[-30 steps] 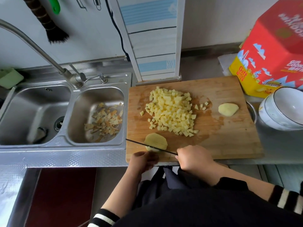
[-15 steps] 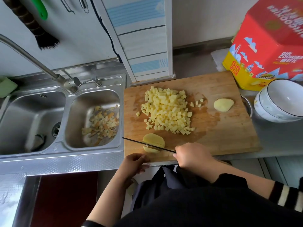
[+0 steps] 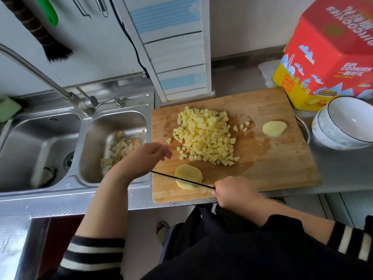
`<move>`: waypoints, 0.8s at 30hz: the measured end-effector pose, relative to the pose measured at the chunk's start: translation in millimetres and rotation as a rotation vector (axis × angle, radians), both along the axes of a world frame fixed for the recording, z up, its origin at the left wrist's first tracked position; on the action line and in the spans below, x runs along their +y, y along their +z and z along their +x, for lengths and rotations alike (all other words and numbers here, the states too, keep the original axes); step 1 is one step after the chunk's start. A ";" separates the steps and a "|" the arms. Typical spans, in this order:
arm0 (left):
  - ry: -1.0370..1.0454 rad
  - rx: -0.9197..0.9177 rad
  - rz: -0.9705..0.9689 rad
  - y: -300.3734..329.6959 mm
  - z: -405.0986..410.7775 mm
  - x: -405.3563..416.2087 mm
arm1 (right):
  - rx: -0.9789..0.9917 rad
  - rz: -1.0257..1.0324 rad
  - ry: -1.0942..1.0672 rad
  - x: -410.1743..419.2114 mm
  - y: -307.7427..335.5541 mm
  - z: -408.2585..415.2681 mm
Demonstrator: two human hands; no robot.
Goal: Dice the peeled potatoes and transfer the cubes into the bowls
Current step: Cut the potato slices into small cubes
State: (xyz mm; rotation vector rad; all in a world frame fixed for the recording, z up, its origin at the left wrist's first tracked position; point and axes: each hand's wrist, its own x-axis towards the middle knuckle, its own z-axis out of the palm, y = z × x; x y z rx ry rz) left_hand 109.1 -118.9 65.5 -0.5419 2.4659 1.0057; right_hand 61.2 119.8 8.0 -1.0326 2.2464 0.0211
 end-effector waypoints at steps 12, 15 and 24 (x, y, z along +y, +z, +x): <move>-0.597 -0.719 -0.174 -46.4 -59.0 53.6 | 0.018 0.026 -0.033 -2.1 -2.3 5.0; -0.590 -0.741 -0.187 -53.1 -59.3 51.7 | 0.019 0.033 -0.049 -1.5 -2.6 6.0; -0.517 -0.573 -0.084 -22.5 -65.3 40.2 | 0.067 -0.032 -0.047 2.1 3.8 5.4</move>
